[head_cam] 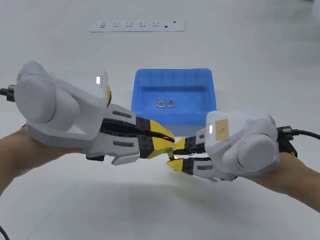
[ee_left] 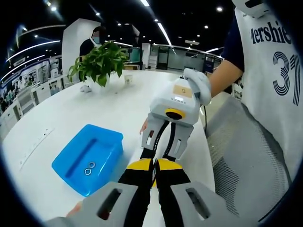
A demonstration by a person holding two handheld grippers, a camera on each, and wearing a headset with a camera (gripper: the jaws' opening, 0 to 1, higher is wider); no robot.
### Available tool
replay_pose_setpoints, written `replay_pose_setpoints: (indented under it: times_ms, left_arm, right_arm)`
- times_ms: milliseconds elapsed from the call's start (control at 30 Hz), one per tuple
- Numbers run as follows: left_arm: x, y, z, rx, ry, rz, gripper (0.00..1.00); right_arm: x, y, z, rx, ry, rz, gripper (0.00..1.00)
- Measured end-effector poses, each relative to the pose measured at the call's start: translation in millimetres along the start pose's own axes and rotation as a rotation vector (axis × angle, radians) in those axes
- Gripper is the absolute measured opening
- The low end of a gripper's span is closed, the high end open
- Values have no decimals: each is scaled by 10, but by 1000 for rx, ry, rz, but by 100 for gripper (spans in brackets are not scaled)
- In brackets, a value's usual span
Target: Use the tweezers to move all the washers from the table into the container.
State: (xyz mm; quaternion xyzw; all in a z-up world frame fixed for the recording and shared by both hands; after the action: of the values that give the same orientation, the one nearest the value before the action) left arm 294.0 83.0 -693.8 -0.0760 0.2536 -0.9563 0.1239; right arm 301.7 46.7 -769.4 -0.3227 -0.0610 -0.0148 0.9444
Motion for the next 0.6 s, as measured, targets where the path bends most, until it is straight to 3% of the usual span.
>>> replay_pose_setpoints:
  times_ms: [600]
  left_arm:
    - [6,68,24,35,-23,-11,6]
  right_arm:
    - [0,3,-43,2,42,-1,10]
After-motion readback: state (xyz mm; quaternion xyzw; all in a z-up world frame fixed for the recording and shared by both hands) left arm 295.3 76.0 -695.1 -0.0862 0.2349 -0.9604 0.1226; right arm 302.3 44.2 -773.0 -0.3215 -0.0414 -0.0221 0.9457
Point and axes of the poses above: the centre of the closed fingertips' face, and the gripper's own axes: y roughly forward along the fingers, x roughly to its right, z roughly out of its top, the point moved 4 cm from there along -y, roughly backward along the fingers, and after that the axes turned 1 degree about -y, right-handed, at the moved point
